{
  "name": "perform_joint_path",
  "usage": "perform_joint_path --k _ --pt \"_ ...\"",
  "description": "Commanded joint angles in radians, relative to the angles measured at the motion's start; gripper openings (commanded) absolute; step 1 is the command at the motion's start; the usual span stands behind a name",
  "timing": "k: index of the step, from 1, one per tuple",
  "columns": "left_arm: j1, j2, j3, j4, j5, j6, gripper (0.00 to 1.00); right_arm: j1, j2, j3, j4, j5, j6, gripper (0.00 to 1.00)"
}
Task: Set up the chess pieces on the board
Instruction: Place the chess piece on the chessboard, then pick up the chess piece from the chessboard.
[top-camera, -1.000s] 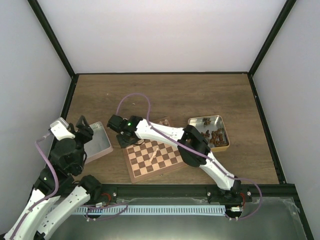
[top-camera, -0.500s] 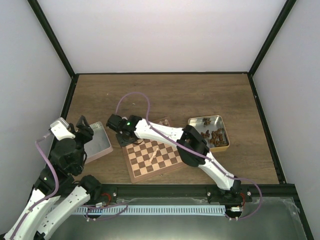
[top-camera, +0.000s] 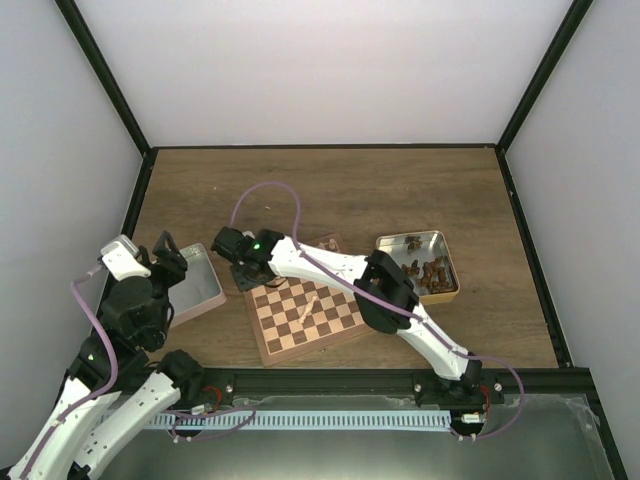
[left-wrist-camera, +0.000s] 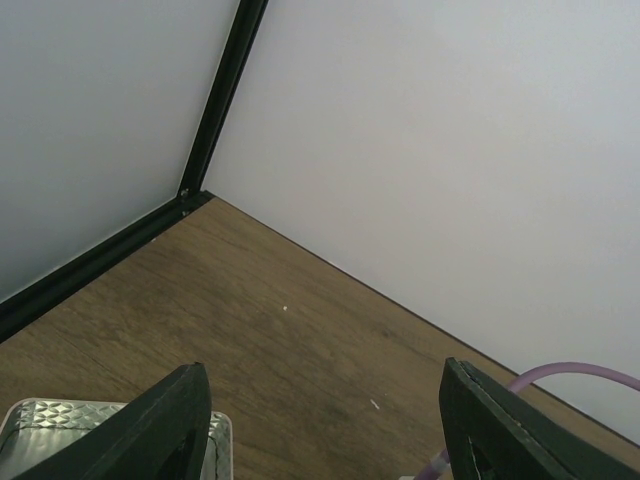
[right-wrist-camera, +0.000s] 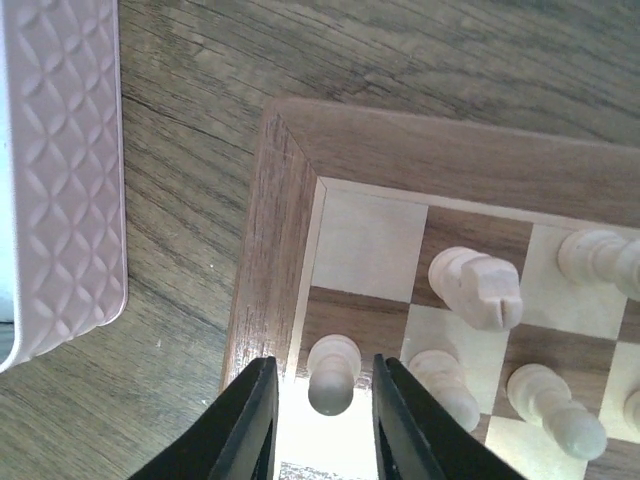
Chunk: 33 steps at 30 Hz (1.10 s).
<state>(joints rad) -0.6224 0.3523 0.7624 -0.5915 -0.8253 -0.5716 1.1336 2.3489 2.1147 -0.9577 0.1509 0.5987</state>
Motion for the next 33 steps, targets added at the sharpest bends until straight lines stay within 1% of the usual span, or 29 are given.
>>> perform_joint_path --k 1,4,7,8,9,11,14,18,21,26,30,33 --pt "0.001 0.003 -0.014 0.019 0.016 0.013 0.65 -0.006 -0.06 0.027 0.032 0.038 0.036 0.31" --pt "0.001 0.016 -0.014 0.029 0.05 0.023 0.65 -0.008 -0.176 -0.081 0.105 0.06 0.077 0.36" --pt "0.001 0.031 -0.022 0.055 0.116 0.052 0.65 -0.013 -0.316 -0.275 0.212 0.078 0.14 0.4" --pt "0.001 0.035 -0.031 0.069 0.149 0.067 0.67 -0.016 -0.369 -0.343 0.241 0.087 0.171 0.42" --pt "0.001 0.041 -0.039 0.086 0.191 0.082 0.69 -0.019 -0.423 -0.422 0.271 0.096 0.202 0.43" --pt "0.001 0.055 -0.052 0.131 0.323 0.123 0.7 -0.027 -0.522 -0.566 0.312 0.105 0.265 0.44" --pt "0.001 0.083 -0.07 0.175 0.48 0.149 0.71 -0.035 -0.641 -0.774 0.34 0.112 0.359 0.44" --pt "0.001 0.114 -0.092 0.217 0.583 0.135 0.71 -0.057 -0.721 -0.943 0.361 0.062 0.456 0.45" --pt "0.001 0.134 -0.108 0.239 0.623 0.114 0.71 -0.075 -0.737 -1.027 0.438 -0.016 0.483 0.44" --pt "0.001 0.15 -0.133 0.259 0.682 0.079 0.71 -0.099 -0.737 -1.097 0.531 -0.055 0.542 0.42" --pt "0.001 0.151 -0.149 0.268 0.703 0.067 0.71 -0.11 -0.718 -1.094 0.553 -0.047 0.553 0.39" --pt "0.001 0.149 -0.151 0.266 0.701 0.066 0.71 -0.112 -0.686 -1.063 0.532 -0.042 0.55 0.38"
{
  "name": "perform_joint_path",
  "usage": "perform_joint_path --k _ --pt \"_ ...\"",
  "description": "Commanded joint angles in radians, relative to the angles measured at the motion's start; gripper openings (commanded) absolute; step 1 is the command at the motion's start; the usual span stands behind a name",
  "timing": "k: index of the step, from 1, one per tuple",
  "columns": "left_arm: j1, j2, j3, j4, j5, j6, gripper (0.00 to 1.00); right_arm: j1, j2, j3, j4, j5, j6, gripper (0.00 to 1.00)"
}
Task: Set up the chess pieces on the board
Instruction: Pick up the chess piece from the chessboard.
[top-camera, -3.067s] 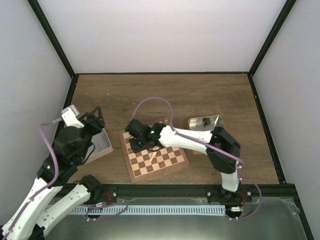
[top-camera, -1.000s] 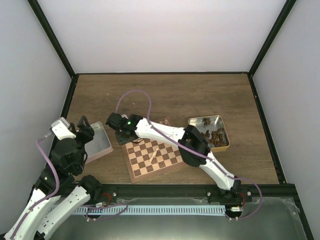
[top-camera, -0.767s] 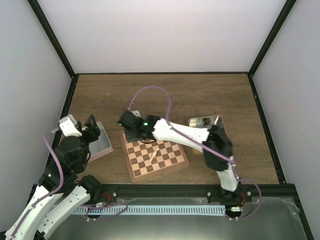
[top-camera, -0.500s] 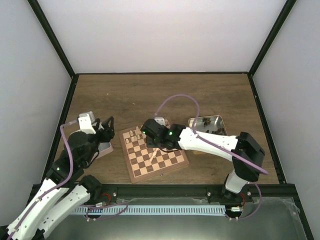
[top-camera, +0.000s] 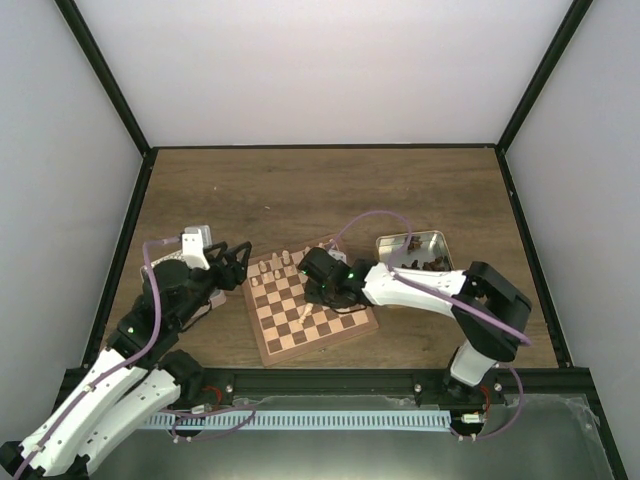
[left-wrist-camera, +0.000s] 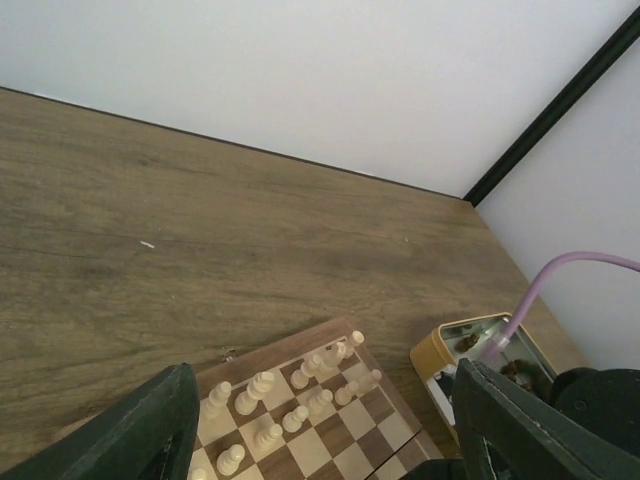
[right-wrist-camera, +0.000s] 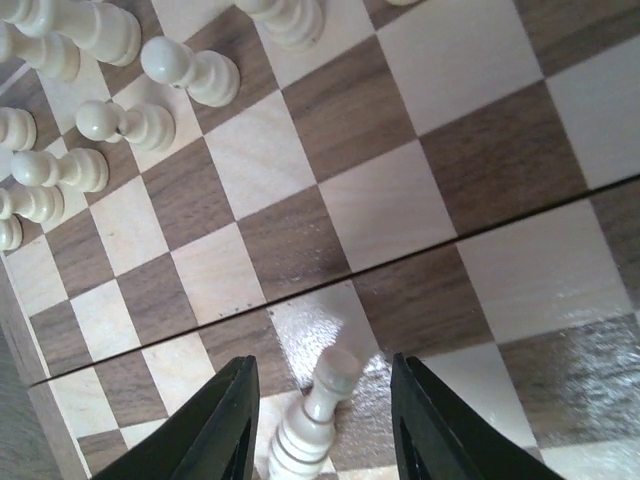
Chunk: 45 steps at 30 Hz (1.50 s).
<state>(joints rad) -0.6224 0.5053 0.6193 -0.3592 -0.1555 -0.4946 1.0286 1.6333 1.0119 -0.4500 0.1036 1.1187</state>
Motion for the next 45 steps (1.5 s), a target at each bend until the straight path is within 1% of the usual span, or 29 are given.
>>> perform_joint_path --k 1,4,7,10,14,18,22,24,27,31,34,36,39,42,45 --pt "0.001 -0.004 -0.008 0.031 0.028 -0.011 0.71 -0.007 0.044 0.053 0.01 0.006 0.032 0.37" --pt "0.001 -0.006 -0.007 0.028 0.021 -0.008 0.72 -0.008 0.077 0.088 -0.046 0.018 0.049 0.31" --pt "0.001 -0.008 -0.009 0.026 0.019 -0.007 0.72 -0.006 0.092 0.111 -0.102 0.039 0.056 0.29" --pt "0.001 -0.008 -0.013 0.029 0.019 -0.007 0.72 -0.003 0.098 0.121 -0.119 0.047 0.054 0.27" --pt "0.001 -0.008 -0.013 0.035 0.014 -0.01 0.72 0.008 0.131 0.166 -0.172 0.068 0.038 0.2" --pt "0.001 -0.01 -0.015 0.028 0.003 -0.015 0.72 0.017 0.159 0.204 -0.208 0.087 0.032 0.19" --pt "0.001 -0.02 -0.018 0.025 -0.004 -0.019 0.72 0.024 0.163 0.218 -0.231 0.093 0.042 0.19" --pt "0.001 -0.025 -0.021 0.026 -0.005 -0.02 0.72 0.032 0.168 0.228 -0.242 0.101 0.044 0.21" --pt "0.001 -0.027 -0.021 0.026 -0.007 -0.022 0.73 0.046 0.185 0.253 -0.281 0.119 0.047 0.28" --pt "0.001 -0.032 -0.025 0.023 -0.01 -0.025 0.72 0.057 0.207 0.265 -0.293 0.114 0.046 0.28" --pt "0.001 -0.039 -0.025 0.012 -0.027 -0.031 0.72 0.066 0.218 0.271 -0.294 0.11 0.053 0.25" --pt "0.001 -0.048 -0.019 -0.008 -0.076 -0.04 0.73 0.071 0.221 0.269 -0.289 0.11 0.055 0.21" --pt "0.001 -0.072 -0.012 -0.039 -0.144 -0.057 0.73 0.071 0.227 0.268 -0.275 0.121 0.052 0.12" --pt "0.001 -0.09 -0.014 -0.038 -0.119 -0.066 0.72 0.071 0.226 0.264 -0.257 0.154 0.057 0.06" --pt "0.001 -0.095 -0.04 -0.016 -0.013 -0.075 0.73 0.069 0.183 0.229 -0.181 0.19 0.066 0.04"
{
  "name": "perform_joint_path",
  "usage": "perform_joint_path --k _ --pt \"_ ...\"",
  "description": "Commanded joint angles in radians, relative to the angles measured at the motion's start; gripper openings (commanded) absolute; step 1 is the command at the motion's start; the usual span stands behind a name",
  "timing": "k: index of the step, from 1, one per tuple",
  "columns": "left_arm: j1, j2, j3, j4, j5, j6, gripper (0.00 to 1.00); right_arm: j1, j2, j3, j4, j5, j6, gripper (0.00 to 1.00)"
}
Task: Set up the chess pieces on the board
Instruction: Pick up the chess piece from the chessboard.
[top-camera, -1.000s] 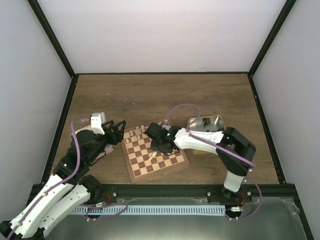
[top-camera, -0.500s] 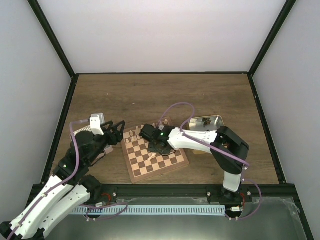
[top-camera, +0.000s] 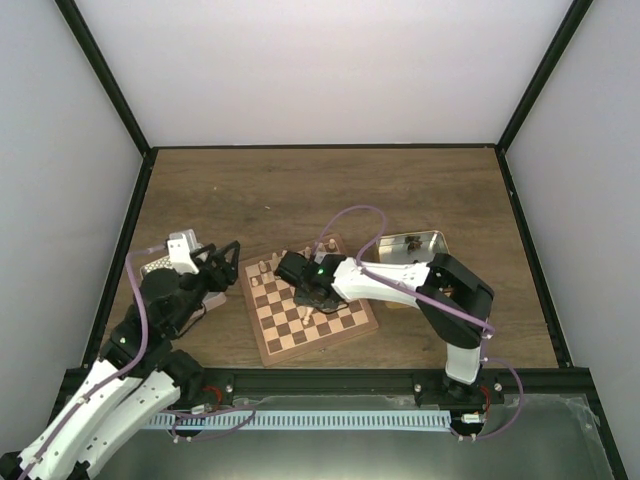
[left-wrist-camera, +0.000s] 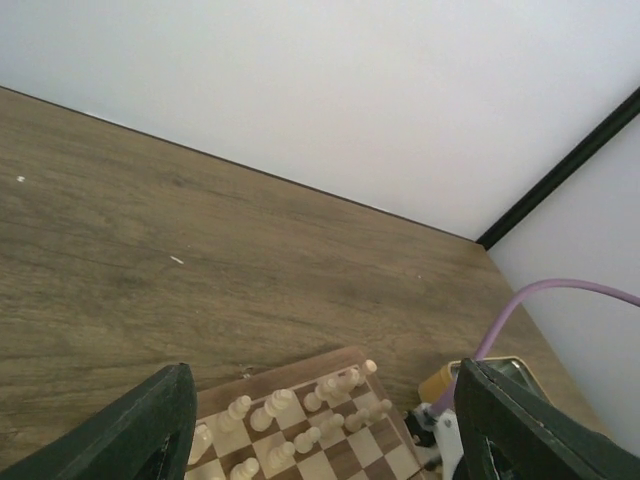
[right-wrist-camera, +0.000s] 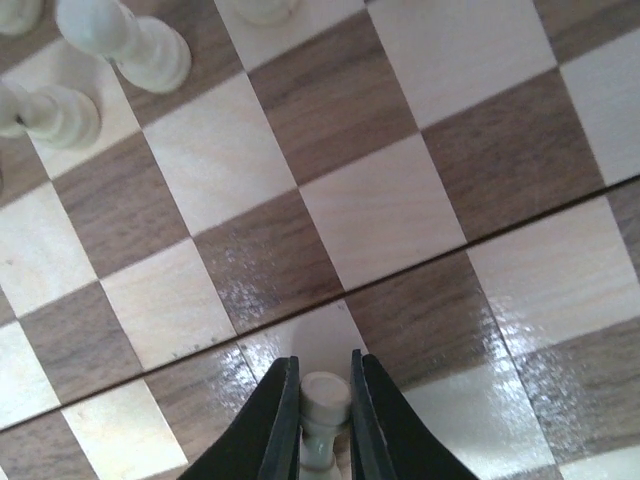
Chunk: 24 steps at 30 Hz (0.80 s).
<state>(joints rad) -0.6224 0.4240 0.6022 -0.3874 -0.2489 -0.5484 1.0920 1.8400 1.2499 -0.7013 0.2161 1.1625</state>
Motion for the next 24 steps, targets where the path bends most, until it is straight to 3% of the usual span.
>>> perform_joint_path --k 1,13,24 --pt "0.001 -0.013 -0.037 0.027 0.124 -0.027 0.73 0.003 -0.046 -0.037 0.111 0.078 0.026 0.04" --pt "0.001 -0.05 -0.297 0.349 0.55 -0.098 0.72 -0.062 -0.371 -0.311 0.47 -0.043 0.242 0.01" --pt "-0.004 0.092 -0.417 0.69 0.663 -0.176 0.63 -0.098 -0.528 -0.463 0.732 -0.106 0.503 0.01"
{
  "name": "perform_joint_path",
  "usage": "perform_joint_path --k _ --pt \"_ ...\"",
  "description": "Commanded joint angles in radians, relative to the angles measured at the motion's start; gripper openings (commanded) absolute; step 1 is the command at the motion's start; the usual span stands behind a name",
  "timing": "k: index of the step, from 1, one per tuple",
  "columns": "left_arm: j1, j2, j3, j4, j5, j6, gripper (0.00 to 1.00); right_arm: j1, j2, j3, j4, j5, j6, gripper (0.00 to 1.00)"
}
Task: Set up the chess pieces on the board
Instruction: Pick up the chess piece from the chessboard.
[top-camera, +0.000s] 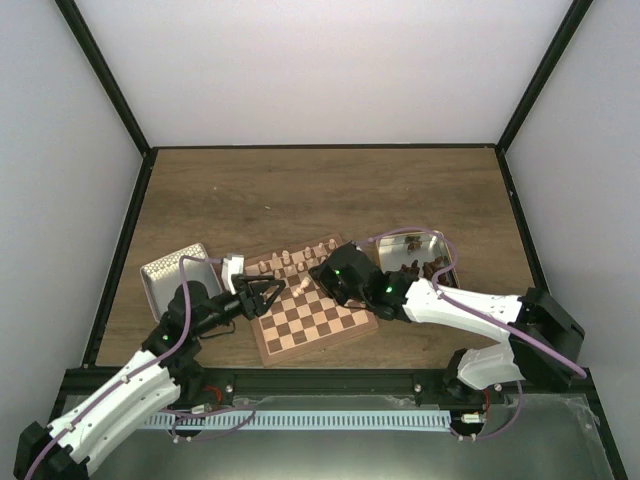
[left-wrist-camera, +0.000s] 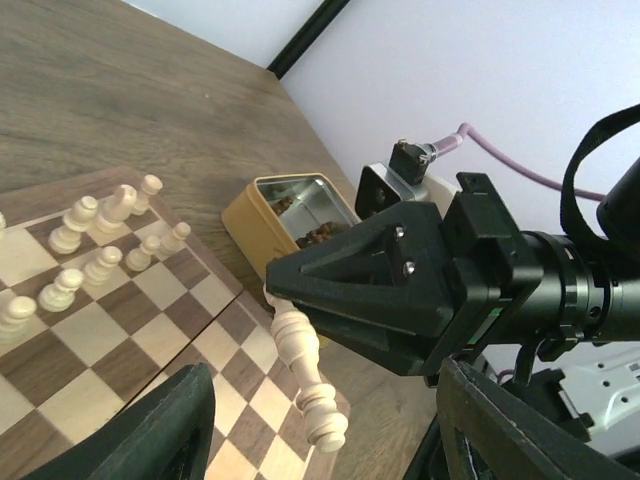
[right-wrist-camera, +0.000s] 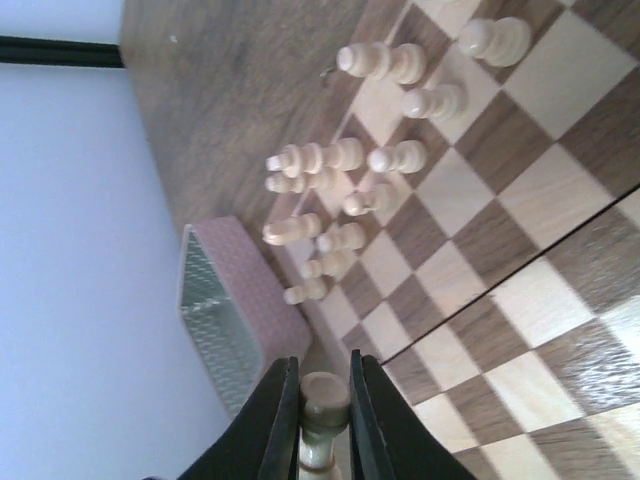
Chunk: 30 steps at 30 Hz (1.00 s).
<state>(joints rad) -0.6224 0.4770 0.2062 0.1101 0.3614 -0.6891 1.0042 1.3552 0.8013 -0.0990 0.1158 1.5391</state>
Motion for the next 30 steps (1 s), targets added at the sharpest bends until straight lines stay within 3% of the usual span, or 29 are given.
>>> perform_joint_path --k 1,15,30 --pt "-0.006 0.053 -0.029 0.218 0.053 -0.043 0.63 -0.014 -0.047 -0.018 0.141 -0.003 0.141 0.01" --pt "-0.023 0.176 -0.019 0.314 0.066 -0.017 0.59 -0.032 -0.022 0.008 0.178 -0.021 0.219 0.01" --pt "-0.028 0.235 0.012 0.316 0.032 -0.013 0.31 -0.032 0.006 0.026 0.187 -0.049 0.209 0.01"
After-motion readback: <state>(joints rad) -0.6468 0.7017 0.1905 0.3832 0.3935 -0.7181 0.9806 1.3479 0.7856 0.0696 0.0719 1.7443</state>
